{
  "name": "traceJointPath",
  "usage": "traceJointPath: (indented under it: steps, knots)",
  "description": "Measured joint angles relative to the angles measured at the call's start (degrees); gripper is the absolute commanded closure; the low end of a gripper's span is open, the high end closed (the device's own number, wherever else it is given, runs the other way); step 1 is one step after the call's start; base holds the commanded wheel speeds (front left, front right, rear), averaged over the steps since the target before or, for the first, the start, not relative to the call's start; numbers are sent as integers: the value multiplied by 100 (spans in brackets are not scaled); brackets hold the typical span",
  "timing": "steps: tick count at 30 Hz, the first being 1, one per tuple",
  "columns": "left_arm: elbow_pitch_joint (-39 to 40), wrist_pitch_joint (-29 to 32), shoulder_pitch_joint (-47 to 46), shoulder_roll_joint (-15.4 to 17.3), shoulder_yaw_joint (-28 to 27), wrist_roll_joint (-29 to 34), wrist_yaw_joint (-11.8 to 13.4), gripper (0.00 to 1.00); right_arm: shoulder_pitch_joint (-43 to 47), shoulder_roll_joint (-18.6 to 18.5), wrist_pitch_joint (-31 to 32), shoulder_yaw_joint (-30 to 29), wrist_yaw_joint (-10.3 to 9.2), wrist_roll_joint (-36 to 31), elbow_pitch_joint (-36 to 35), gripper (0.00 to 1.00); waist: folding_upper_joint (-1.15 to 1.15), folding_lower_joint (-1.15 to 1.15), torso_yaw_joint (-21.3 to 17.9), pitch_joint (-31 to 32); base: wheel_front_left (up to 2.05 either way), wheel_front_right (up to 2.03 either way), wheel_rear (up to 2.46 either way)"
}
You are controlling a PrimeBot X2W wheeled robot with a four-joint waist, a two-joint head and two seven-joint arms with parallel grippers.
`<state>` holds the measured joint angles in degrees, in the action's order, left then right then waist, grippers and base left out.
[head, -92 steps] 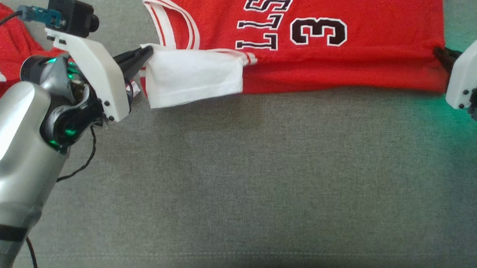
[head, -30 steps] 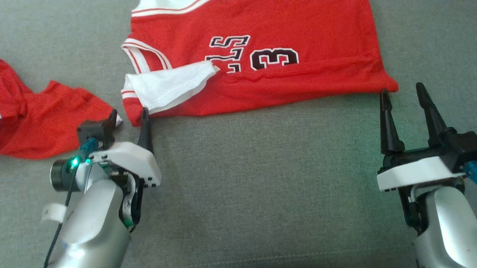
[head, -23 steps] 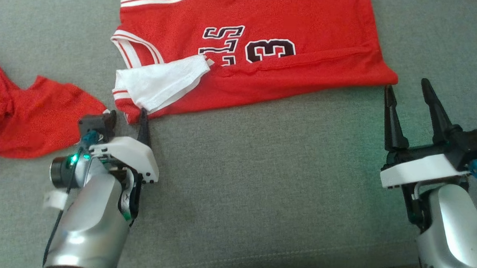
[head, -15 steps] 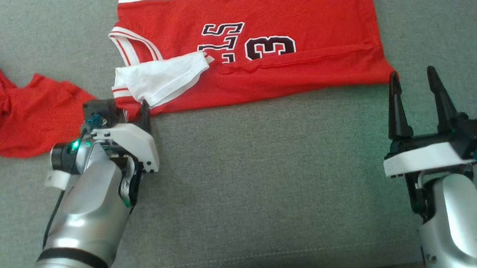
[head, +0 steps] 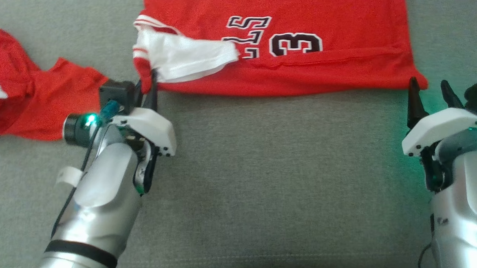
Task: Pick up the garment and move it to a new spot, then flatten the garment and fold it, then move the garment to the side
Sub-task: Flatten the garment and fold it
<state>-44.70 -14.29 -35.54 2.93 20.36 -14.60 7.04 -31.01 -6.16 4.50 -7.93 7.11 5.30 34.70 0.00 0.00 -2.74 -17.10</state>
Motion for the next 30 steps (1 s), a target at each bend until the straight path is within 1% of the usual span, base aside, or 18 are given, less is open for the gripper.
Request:
traceJointPath:
  steps: [3,7,8,12,13,14,15,22,26,30]
  knots:
    - [321,0,10,-22,140,62,-13,100,-255,-3,211,-181,0,-44,417,0,0,0,131,-57,0,0,0]
    - [569,0,29,-45,276,91,-49,100,-508,-25,280,-394,0,-202,883,0,0,0,242,-137,0,0,0]
    - [632,0,42,-54,315,93,-49,100,-633,-25,391,-495,0,-247,1121,0,0,0,267,-168,0,0,0]
    - [753,0,132,-55,339,144,-48,100,-875,-45,432,-601,0,-369,1425,0,0,0,286,-223,0,0,0]
    - [756,0,134,-53,344,151,-47,100,-945,-45,435,-609,0,-369,1503,14,0,0,291,-235,0,0,0]
    - [756,0,134,-53,344,151,-47,100,-945,-45,435,-609,0,-369,1503,75,0,0,291,-235,0,0,0]
    - [768,0,132,-47,346,153,-45,100,-1013,-44,445,-616,0,-342,1585,100,0,0,294,-245,0,0,0]
    - [742,0,133,44,370,200,-40,100,-1194,-51,360,-443,0,-129,1947,100,0,0,256,-184,0,0,0]
    - [670,0,189,112,392,200,-41,100,-1176,-136,279,-263,0,15,2136,100,0,0,210,-35,0,0,0]
    - [622,1,480,197,465,192,-51,100,-1088,-256,254,-82,0,175,2228,100,0,0,167,180,0,0,0]
